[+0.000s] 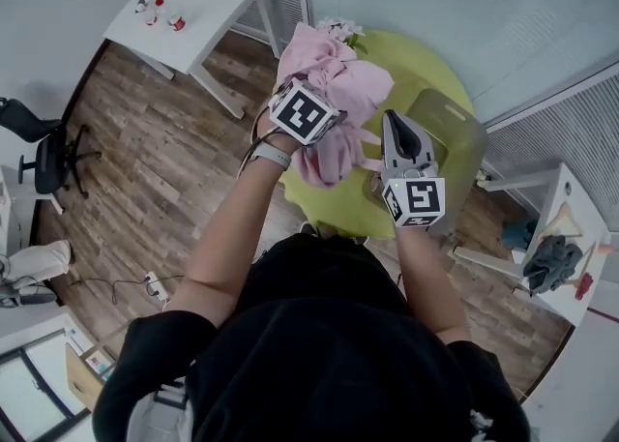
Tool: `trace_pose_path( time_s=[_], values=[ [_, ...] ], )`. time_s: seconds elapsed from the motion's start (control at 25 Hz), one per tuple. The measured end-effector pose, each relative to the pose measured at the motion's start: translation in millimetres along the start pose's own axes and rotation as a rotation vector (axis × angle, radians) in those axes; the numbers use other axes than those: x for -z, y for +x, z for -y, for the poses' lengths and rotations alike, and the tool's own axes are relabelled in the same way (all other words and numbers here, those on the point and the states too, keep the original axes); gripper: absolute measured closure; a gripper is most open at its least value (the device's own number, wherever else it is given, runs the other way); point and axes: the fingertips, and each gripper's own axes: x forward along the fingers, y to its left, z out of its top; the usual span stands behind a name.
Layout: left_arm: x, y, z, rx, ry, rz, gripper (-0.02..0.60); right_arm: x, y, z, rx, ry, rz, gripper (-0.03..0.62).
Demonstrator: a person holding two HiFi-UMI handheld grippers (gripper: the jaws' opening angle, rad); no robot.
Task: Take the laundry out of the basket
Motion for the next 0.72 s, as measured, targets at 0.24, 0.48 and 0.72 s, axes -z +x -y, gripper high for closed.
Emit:
trace_pose_path(
  time_s=[0.24, 0.48, 0.72],
  values=[
    [21, 8, -17, 0.006, -0.025, -0.009, 0.161, 18, 18, 0, 0.008, 0.059, -0.024, 0.569],
    [38, 25, -43, 0.090, 0.028, -0.035, 0.161, 33, 41, -11, 0.084, 0.083, -0.061, 0.569],
    [63, 46, -82, 0.177, 0.109, -0.076, 0.161, 46, 76, -27, 0.196, 0.093, -0.094, 0.569]
  ],
)
